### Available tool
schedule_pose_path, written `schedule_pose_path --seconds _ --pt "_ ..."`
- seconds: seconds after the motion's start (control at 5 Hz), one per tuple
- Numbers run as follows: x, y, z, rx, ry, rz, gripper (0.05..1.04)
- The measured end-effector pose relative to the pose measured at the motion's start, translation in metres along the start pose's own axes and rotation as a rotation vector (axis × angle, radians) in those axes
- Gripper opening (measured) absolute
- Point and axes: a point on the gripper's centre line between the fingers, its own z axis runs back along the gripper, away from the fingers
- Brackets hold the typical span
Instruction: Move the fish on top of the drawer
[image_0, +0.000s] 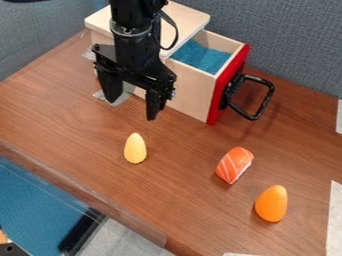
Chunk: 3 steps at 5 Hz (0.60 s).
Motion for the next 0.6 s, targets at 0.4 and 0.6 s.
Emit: schedule_pose_path --seconds 0.4,0.6 --pt "-0.004 -0.03 -0.003 -0.028 0.04 -0.063 1.001" --pt "0.0 -0.041 0.003 -0.025 0.032 -0.064 1.001"
